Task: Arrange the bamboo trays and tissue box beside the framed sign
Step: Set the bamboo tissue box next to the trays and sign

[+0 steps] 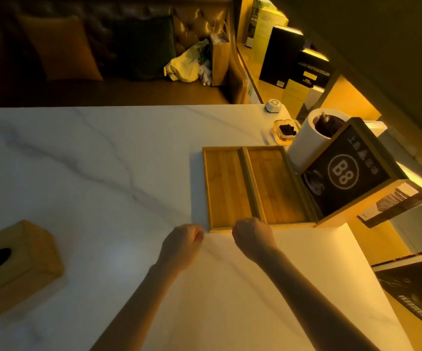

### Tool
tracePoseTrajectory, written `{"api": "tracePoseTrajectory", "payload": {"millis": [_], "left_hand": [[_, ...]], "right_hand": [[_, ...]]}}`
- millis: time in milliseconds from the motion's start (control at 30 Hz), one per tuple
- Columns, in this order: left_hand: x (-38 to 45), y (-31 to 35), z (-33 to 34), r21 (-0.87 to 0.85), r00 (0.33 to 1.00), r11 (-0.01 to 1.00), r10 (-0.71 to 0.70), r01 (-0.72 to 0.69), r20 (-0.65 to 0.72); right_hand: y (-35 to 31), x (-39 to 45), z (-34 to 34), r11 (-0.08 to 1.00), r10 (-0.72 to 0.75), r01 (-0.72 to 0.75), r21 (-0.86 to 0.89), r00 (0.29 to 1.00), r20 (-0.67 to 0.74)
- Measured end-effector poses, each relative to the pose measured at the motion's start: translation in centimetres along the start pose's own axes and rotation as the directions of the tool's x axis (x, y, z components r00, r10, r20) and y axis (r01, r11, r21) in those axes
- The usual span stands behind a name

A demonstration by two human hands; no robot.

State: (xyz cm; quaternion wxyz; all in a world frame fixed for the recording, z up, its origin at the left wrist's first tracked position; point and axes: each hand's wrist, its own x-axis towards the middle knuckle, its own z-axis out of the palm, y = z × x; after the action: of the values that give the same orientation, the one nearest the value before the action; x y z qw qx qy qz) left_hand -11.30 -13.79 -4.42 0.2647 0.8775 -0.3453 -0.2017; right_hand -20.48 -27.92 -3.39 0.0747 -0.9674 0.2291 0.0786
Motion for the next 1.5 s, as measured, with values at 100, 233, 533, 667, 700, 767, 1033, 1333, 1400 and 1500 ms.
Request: {"api": "tracePoseTrajectory", "payload": {"millis": [100, 233, 533, 667, 700, 767, 1033, 1333, 1400, 1500], "left_hand": [[-1.1, -1.2, -3.6, 0.006, 0.995, 1.000, -0.023, 0.024, -0.101], [-3.5, -3.5, -9.3, 0.048, 0.962, 0.997, -0.043, 0.058, -0.271], [-10.2, -12.7, -16.5, -0.040, 0.743, 0.965, -0.226, 0.259, -0.630], [-12.7, -17.2, -16.7, -0.126, 0.613, 0.916, -0.352, 0.382, -0.707], [-13.2, -18.3, -16.6, -0.146, 0.595, 0.898, -0.390, 0.415, -0.703], [-14.1, -20.2, -16.1, -0.215, 0.570, 0.847, -0.493, 0.485, -0.657], [-15.3, -22.3, -15.0, -0.645, 0.490, 0.602, -0.787, 0.471, -0.376], [-15.8, -22.4, -14.9, -0.793, 0.491, 0.496, -0.820, 0.354, -0.294], [-15.7, -22.1, -14.6, -0.787, 0.511, 0.513, -0.805, 0.343, -0.302], [-15.5, -21.3, -14.3, -0.764, 0.536, 0.550, -0.780, 0.337, -0.324]], "right_hand": [[-3.7, 1.5, -1.5, 0.996, -0.087, 0.087, -0.035, 0.996, 0.008], [-9.7, 2.8, -3.7, 0.975, -0.204, 0.212, 0.064, 0.973, -0.105], [-22.4, 4.1, -4.8, 0.825, -0.476, 0.519, 0.224, 0.852, -0.218], [-26.8, 4.0, -1.9, 0.769, -0.458, 0.507, 0.389, 0.862, -0.218], [-27.6, 3.8, -1.0, 0.761, -0.451, 0.482, 0.435, 0.874, -0.180], [-29.1, 3.4, 1.0, 0.741, -0.451, 0.412, 0.530, 0.891, -0.063], [-31.9, 2.2, 3.0, 0.667, -0.498, 0.081, 0.741, 0.788, 0.362], [-32.5, 2.7, 2.9, 0.655, -0.477, 0.093, 0.750, 0.821, 0.315], [-32.0, 2.9, 2.7, 0.653, -0.457, 0.072, 0.754, 0.831, 0.316], [-30.9, 3.0, 2.2, 0.637, -0.433, 0.051, 0.769, 0.849, 0.302]]}}
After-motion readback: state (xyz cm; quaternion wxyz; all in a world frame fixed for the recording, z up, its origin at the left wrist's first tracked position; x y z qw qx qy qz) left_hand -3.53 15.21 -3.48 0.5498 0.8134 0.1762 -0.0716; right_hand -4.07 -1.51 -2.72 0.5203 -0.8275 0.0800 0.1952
